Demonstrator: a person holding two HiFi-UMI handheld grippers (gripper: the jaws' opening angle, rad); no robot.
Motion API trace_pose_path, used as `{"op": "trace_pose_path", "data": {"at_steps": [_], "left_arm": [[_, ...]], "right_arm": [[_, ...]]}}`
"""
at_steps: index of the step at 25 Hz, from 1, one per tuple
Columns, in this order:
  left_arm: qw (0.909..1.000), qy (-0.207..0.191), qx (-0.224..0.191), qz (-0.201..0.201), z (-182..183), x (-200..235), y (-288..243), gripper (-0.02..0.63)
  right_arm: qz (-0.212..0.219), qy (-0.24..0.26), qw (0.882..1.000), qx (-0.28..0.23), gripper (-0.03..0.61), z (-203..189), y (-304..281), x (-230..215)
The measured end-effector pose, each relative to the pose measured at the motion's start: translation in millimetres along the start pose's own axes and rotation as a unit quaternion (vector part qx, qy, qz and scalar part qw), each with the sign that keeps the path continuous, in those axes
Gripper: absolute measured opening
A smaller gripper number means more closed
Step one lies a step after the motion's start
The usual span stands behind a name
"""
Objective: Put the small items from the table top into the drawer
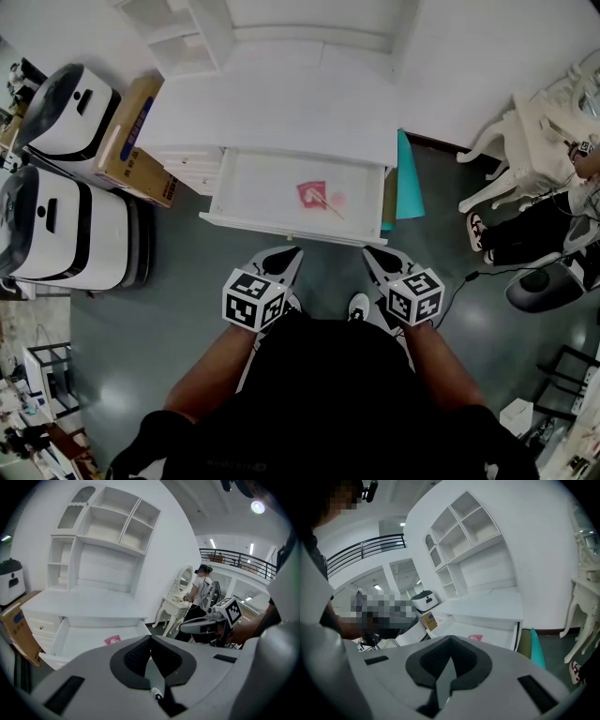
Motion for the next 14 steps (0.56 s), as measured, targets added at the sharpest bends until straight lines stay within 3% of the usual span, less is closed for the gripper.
{"op": "trace_pose_path", "data": {"at_steps": [14], "left_arm": [[1.0,0.0,0.0,0.0,-2.3,-2.3,0.2,0.009]], "right_arm": [[0.001,-0.002,1.0,-0.002,0.026,-3.0,1.6,1.2]]}}
Point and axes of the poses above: the fingertips, and each gripper's own axes: y backward along the fingers, x to its left, z out of its top, the point moved 7 cm from there along y, backward along the fingers, and after that the axes turned 5 degrees about x, right-handed, at the moved point
